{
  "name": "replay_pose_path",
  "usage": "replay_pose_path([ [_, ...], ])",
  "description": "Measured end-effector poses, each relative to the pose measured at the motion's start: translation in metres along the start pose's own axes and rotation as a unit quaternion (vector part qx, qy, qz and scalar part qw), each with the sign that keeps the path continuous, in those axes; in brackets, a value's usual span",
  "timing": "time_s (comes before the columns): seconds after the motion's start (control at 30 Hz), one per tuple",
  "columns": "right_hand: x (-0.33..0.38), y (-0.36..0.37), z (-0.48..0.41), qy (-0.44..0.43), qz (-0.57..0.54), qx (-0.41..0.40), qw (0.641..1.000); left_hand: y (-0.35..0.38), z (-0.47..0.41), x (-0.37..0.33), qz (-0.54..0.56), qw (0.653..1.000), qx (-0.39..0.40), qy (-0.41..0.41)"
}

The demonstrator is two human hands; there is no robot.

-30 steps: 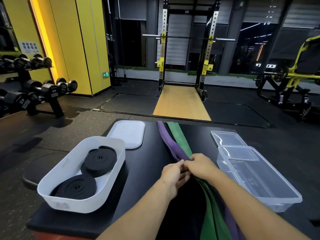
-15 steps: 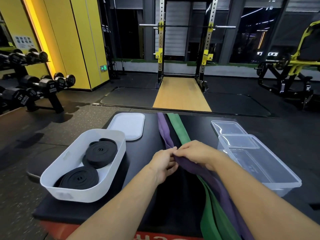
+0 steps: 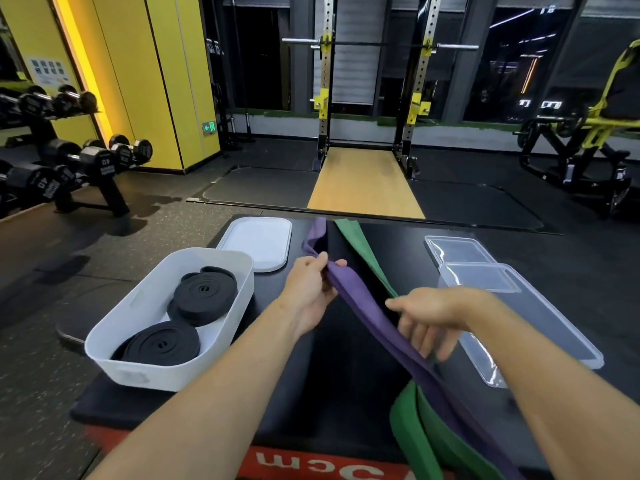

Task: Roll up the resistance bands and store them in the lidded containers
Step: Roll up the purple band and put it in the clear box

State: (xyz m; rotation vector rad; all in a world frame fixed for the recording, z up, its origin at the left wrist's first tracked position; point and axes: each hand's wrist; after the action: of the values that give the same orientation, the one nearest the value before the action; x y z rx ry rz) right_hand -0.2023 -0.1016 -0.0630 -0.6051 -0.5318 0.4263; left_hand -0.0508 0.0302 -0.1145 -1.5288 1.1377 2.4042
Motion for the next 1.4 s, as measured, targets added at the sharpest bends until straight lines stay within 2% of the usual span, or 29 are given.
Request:
replay_pose_path([
  [0.1, 0.005, 0.006, -0.005, 0.025, 0.186, -0.029, 0.982, -0.007, 0.0, -0.001, 0.001, 1.0, -0.021, -0.008],
  [0.2, 0.004, 0.014, -0.012, 0.037, 0.298, -0.045, 0.953, -0.019, -0.004, 0.001, 0.052, 0.997, -0.049, -0.023],
  [0.3, 0.005, 0.019, -0.01, 0.046, 0.374, -0.072, 0.924, -0.036, -0.011, -0.004, 0.106, 0.992, -0.066, -0.03],
  [0.4, 0.014, 0.022, -0.005, 0.059, 0.442, -0.111, 0.888, -0.046, -0.009, -0.007, 0.096, 0.991, -0.073, -0.052],
  [0.47, 0.02, 0.024, -0.003, 0.068, 0.462, -0.127, 0.875, -0.05, -0.008, -0.01, 0.088, 0.991, -0.066, -0.072],
  [0.53, 0.021, 0.03, -0.001, 0.041, 0.473, -0.134, 0.87, -0.051, -0.008, -0.014, 0.084, 0.991, -0.06, -0.086],
  [0.6, 0.015, 0.037, -0.002, -0.046, 0.455, -0.126, 0.88, -0.052, -0.009, -0.015, 0.066, 0.991, -0.065, -0.098],
  [0.63, 0.011, 0.04, -0.006, -0.107, 0.411, -0.11, 0.899, -0.052, -0.009, -0.014, 0.052, 0.991, -0.065, -0.1],
  [0.7, 0.008, 0.05, -0.011, -0.22, 0.254, -0.056, 0.94, -0.051, -0.009, -0.012, 0.029, 0.994, -0.058, -0.093],
  [0.77, 0.008, 0.057, -0.014, -0.287, 0.123, -0.037, 0.949, -0.049, -0.008, -0.008, 0.028, 0.996, -0.039, -0.077],
  [0.8, 0.008, 0.059, -0.014, -0.292, 0.074, -0.032, 0.953, -0.048, -0.006, -0.005, 0.028, 0.997, -0.026, -0.067],
  [0.87, 0.01, 0.059, -0.009, -0.273, 0.033, 0.011, 0.961, -0.045, -0.003, 0.001, 0.019, 0.999, -0.007, -0.036],
  [0.93, 0.011, 0.056, 0.0, -0.231, 0.082, 0.055, 0.968, -0.045, -0.004, 0.006, 0.016, 0.999, -0.034, -0.019],
  [1.03, 0.007, 0.052, 0.003, -0.17, 0.263, 0.031, 0.949, -0.048, -0.008, 0.0, 0.023, 0.995, -0.056, -0.078],
  [1.1, 0.002, 0.051, 0.002, -0.124, 0.338, 0.022, 0.933, -0.053, -0.011, -0.01, 0.027, 0.989, -0.065, -0.131],
  [1.23, -0.003, 0.056, -0.002, -0.049, 0.41, 0.018, 0.911, -0.063, -0.006, -0.031, -0.009, 0.973, -0.018, -0.23],
  [1.33, 0.005, 0.064, 0.001, -0.044, 0.459, 0.052, 0.886, -0.064, -0.006, -0.037, -0.007, 0.97, -0.008, -0.244],
  [1.4, 0.01, 0.067, 0.006, -0.04, 0.469, 0.085, 0.878, -0.062, -0.008, -0.037, 0.012, 0.974, -0.019, -0.226],
])
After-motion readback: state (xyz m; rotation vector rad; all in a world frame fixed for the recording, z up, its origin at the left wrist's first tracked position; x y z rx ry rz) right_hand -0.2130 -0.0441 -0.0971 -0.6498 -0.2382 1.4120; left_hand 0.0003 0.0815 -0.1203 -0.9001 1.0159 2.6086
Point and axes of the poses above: each hand's wrist, its own z-axis away from the middle knuckle, its own y-axis out of the palm, x = y × z, and after that the axes turned 1 degree about z, right-handed
